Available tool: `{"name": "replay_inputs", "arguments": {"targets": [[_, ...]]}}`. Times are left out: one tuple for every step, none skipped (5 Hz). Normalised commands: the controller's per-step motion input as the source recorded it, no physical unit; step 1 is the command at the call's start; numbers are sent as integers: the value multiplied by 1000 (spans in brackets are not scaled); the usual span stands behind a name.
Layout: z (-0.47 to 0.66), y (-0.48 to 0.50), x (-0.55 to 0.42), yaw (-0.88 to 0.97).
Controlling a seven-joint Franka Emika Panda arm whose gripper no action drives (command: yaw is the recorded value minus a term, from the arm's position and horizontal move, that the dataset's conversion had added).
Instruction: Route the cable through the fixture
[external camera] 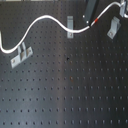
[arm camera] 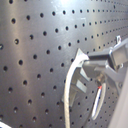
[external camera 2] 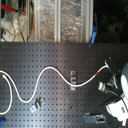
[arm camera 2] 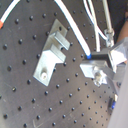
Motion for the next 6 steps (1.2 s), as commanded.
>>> {"name": "replay_inputs", "arguments": {"targets": [[-628, 260, -208, 106], [-724, 230, -161, 106], [-686, 218, -179, 77], [-555, 199, -160, 83], [-653, 243, -249, 120], [-476, 214, -217, 94]]}}
